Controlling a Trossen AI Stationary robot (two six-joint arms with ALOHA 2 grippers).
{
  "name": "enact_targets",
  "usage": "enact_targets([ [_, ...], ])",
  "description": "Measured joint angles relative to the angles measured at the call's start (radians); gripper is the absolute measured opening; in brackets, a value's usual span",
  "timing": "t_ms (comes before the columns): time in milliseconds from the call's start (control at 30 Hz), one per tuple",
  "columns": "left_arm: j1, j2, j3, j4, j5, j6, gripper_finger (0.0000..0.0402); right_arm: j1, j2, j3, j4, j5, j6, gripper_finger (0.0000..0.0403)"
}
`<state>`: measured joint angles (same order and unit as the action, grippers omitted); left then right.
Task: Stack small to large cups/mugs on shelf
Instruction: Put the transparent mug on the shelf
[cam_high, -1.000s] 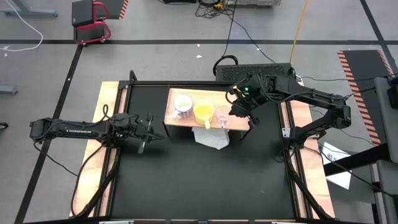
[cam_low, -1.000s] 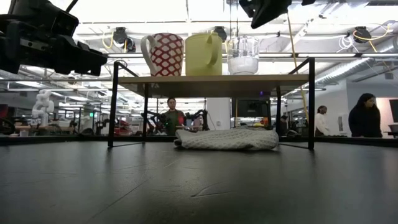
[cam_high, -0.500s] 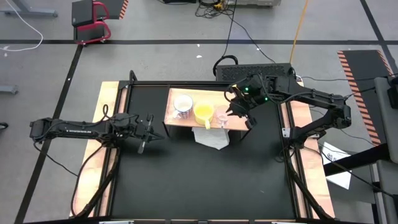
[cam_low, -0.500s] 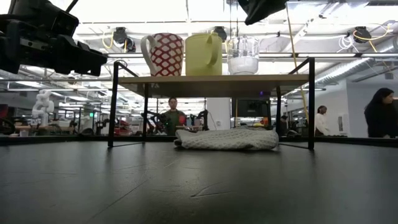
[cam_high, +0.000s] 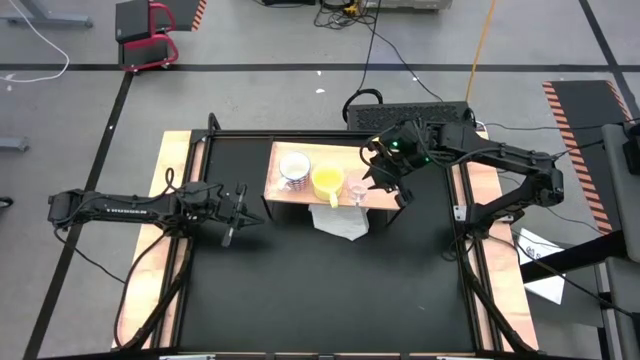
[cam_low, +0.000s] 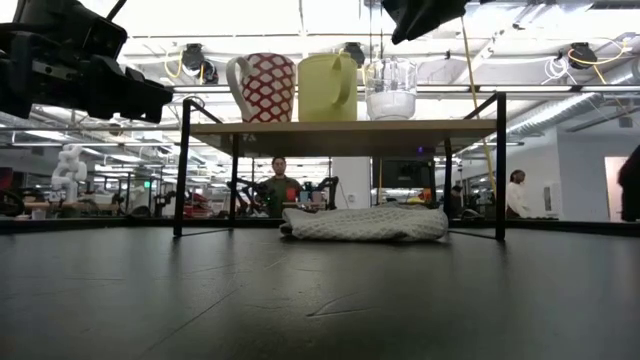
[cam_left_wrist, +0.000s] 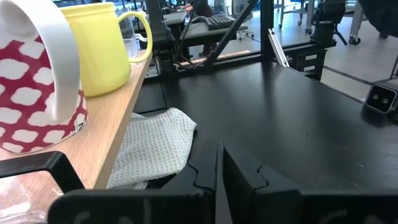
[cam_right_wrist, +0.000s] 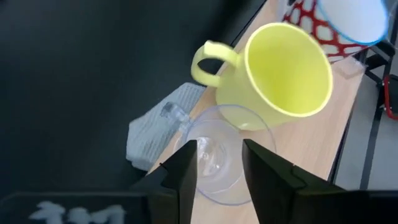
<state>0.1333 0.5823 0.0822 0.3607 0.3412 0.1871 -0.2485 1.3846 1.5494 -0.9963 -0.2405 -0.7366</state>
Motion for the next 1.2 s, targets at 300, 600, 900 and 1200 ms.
enact_targets([
  [300,0.000,0.000,0.000,-0.010,0.000,-0.006,0.0026,0.000,0.002,0.000,-0.029,0.000,-0.094,0.0121],
  [600,0.000,0.000,0.000,-0.023,0.000,-0.010,0.0026,-0.010,0.005,-0.052,-0.017,0.006,-0.141,0.0121],
  [900,0.000,0.000,0.000,-0.029,0.000,-0.010,0.0026,-0.010,0.006,-0.125,0.046,0.008,-0.166,0.0121],
  [1200,0.000,0.000,0.000,-0.029,0.000,-0.009,0.0026,-0.010,0.006,-0.126,0.053,0.009,-0.165,0.0121],
])
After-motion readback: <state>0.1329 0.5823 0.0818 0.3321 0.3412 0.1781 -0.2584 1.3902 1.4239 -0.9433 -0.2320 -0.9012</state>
